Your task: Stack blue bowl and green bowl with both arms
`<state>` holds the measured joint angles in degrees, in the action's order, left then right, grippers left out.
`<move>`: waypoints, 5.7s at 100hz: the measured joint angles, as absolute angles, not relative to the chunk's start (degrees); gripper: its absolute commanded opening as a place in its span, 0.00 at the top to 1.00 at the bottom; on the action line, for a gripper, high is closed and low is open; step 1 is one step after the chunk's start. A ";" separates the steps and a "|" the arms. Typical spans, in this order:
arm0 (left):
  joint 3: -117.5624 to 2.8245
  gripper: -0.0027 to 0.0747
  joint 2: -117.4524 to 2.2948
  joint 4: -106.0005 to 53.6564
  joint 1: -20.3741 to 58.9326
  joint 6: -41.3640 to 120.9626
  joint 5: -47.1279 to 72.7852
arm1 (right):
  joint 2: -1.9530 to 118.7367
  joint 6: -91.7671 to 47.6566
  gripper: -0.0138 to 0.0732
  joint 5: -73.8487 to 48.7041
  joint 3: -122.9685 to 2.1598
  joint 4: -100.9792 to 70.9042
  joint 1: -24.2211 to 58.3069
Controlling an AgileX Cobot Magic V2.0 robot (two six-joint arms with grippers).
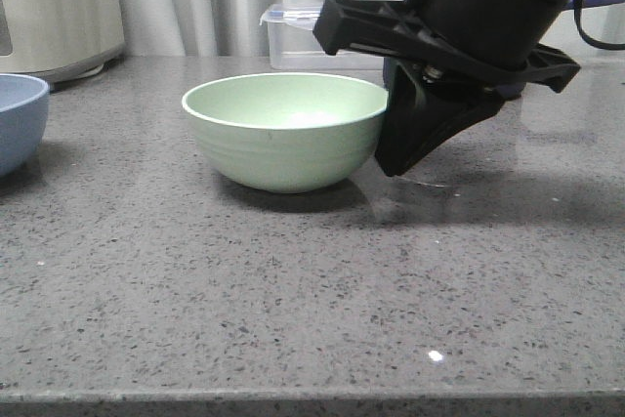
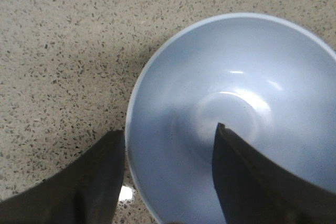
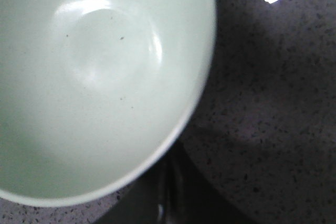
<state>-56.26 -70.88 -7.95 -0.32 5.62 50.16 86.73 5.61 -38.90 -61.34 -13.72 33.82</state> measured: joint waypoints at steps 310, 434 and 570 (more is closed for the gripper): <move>-92.24 0.89 -97.91 -20.85 23.96 7.82 64.36 | 86.73 5.61 0.85 -39.01 -61.34 -13.72 33.82; -84.17 0.88 -84.76 -12.59 17.02 8.57 60.88 | 85.68 5.61 0.85 -39.33 -61.34 -13.72 33.20; -38.53 0.99 -37.71 -5.89 4.47 8.57 33.13 | 36.36 5.61 0.85 -34.97 -37.51 -6.32 15.68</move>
<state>-38.53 -37.71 -5.89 4.47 8.57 33.13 36.36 5.61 -34.97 -37.51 -6.32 15.68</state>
